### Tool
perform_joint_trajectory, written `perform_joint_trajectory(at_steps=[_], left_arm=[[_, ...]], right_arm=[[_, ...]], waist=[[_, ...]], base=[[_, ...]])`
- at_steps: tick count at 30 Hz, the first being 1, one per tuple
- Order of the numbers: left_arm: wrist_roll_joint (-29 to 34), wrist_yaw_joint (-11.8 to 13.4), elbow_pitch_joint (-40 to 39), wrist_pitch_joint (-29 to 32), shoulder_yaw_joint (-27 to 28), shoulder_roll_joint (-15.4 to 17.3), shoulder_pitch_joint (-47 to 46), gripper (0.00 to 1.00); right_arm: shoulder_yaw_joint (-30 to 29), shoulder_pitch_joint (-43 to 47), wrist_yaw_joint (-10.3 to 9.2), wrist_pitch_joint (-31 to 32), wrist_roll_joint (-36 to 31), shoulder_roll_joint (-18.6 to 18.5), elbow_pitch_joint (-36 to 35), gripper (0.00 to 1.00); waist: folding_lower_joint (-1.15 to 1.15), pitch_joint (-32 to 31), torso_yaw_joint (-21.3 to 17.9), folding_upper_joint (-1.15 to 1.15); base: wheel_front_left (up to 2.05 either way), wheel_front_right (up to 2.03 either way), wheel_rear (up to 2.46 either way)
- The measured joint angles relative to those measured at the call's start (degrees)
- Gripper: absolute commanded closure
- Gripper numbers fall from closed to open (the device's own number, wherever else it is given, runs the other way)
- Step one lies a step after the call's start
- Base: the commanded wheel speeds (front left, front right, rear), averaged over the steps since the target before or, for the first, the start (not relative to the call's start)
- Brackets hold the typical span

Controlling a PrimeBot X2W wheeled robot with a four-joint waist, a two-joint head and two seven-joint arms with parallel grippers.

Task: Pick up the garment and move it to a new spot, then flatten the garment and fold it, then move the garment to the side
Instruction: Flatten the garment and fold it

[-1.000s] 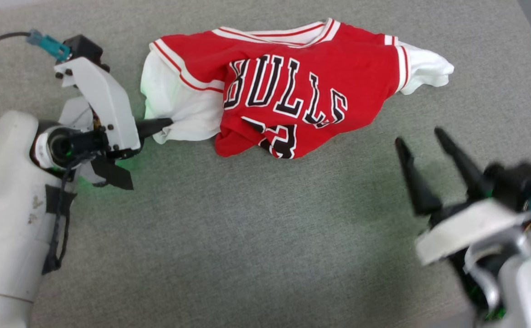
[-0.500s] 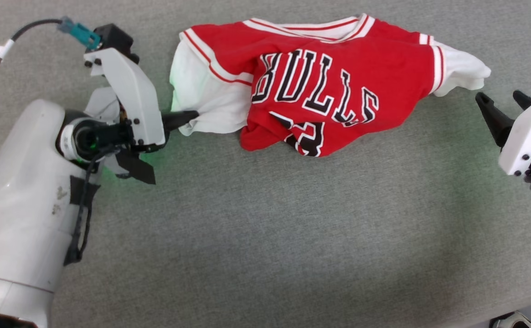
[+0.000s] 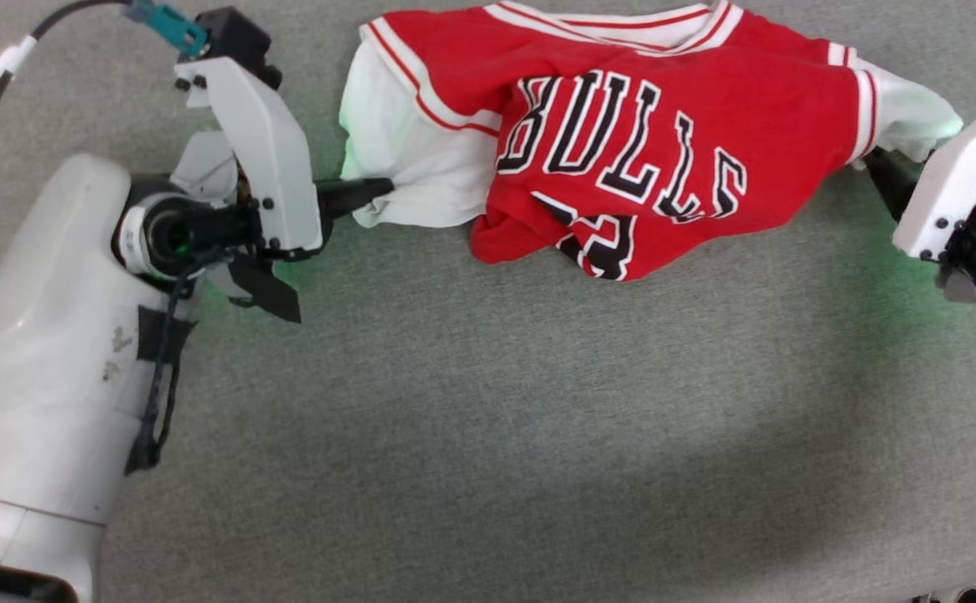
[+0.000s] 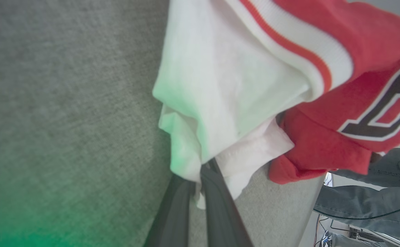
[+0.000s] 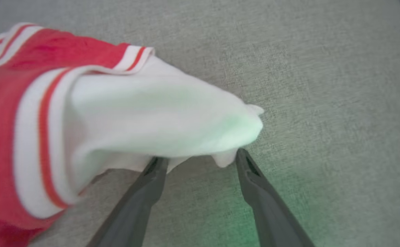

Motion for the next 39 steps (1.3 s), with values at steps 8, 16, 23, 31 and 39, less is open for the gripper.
perform_joint_trajectory(at_steps=[8, 16, 23, 31, 39], left_arm=[[-0.18, -0.05, -1.82, 0.23, -0.19, -0.42, -0.21, 1.0], [-0.19, -0.07, -2.48, 0.23, -0.35, -0.63, -0.19, 1.0], [-0.94, -0.53, -1.56, -1.14, 0.19, -1.04, 0.47, 1.0], [-2.64, -1.79, 1.21, -7.66, 2.71, -3.72, 2.24, 1.0], [-3.44, -2.75, 1.41, -19.71, 7.64, -6.38, 1.8, 1.0]], right_arm=[[-3.74, -5.71, 0.0, -2.27, -1.8, 0.67, 9.44, 0.0], [-4.53, -9.0, 0.0, -4.08, -3.56, 0.41, 15.41, 1.0], [-3.6, -9.56, 0.0, -7.22, -3.71, -0.32, 17.66, 1.0], [0.6, -9.35, 0.0, -13.38, 0.23, -1.43, 15.69, 1.0], [7.09, -8.87, 0.0, -18.13, 6.84, -3.83, 9.21, 1.0]], waist=[[0.0, 1.0, 1.21, 0.0], [0.0, 1.01, 1.89, 0.0], [0.0, -0.13, 1.99, 0.0], [0.0, -3.24, 2.83, 0.0], [0.0, -7.03, 5.62, 0.0]], base=[[0.0, 0.0, 0.0], [0.0, 0.0, 0.0], [0.0, 0.0, 0.0], [0.0, 0.0, 0.0], [0.0, 0.0, 0.0]])
